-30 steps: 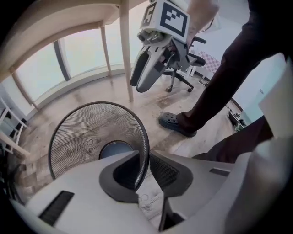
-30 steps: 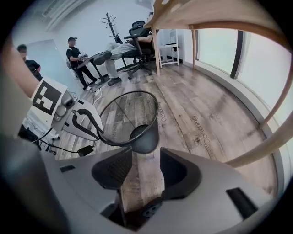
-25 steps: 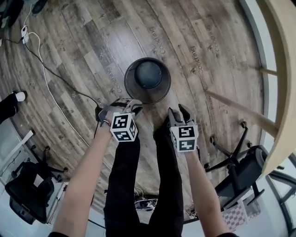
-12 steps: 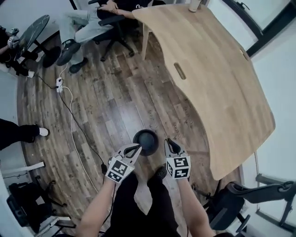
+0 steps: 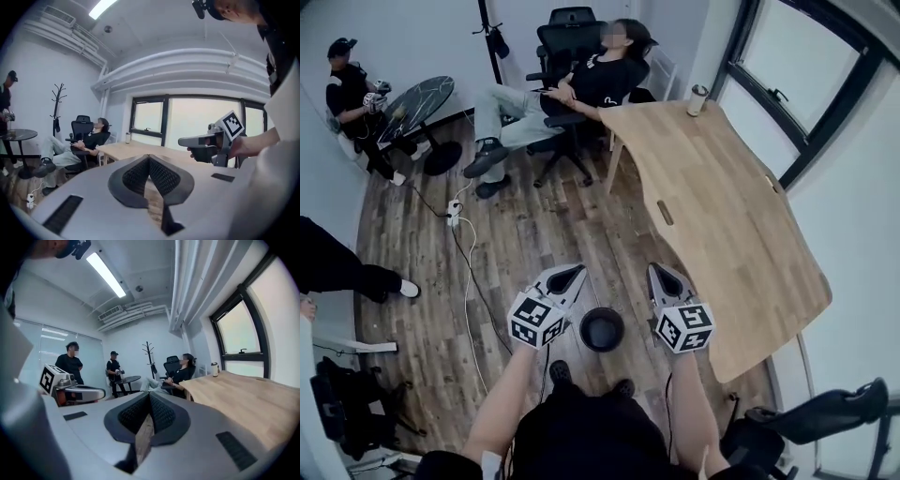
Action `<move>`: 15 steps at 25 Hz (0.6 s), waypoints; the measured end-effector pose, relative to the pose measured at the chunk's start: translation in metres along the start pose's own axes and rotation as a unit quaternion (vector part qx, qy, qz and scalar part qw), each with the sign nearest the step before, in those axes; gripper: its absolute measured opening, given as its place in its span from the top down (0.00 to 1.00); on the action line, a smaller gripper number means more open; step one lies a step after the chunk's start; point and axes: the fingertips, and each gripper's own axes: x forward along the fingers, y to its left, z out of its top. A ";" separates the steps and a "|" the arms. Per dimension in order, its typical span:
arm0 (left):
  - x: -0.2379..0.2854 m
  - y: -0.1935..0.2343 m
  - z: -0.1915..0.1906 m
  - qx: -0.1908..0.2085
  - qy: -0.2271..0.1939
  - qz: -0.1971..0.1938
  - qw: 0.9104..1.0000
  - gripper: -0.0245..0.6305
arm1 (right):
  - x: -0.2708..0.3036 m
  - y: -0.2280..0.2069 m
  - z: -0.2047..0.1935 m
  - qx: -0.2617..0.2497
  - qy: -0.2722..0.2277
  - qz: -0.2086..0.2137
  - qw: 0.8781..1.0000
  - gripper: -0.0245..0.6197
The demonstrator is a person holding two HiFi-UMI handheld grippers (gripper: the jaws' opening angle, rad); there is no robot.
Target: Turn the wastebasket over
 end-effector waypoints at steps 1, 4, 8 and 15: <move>-0.005 0.003 0.012 0.000 -0.012 0.006 1.000 0.94 | 0.000 0.008 0.009 -0.009 -0.004 0.010 1.000 0.91; -0.016 0.013 0.038 0.004 -0.037 0.018 0.999 0.94 | 0.001 0.027 0.026 -0.032 -0.011 0.026 0.999 0.91; -0.028 0.017 0.044 0.003 -0.041 0.023 0.999 0.94 | -0.001 0.043 0.026 -0.035 -0.009 0.035 0.999 0.91; -0.041 0.021 0.043 0.001 -0.041 0.026 0.999 0.94 | -0.003 0.063 0.024 -0.047 -0.005 0.044 0.998 0.91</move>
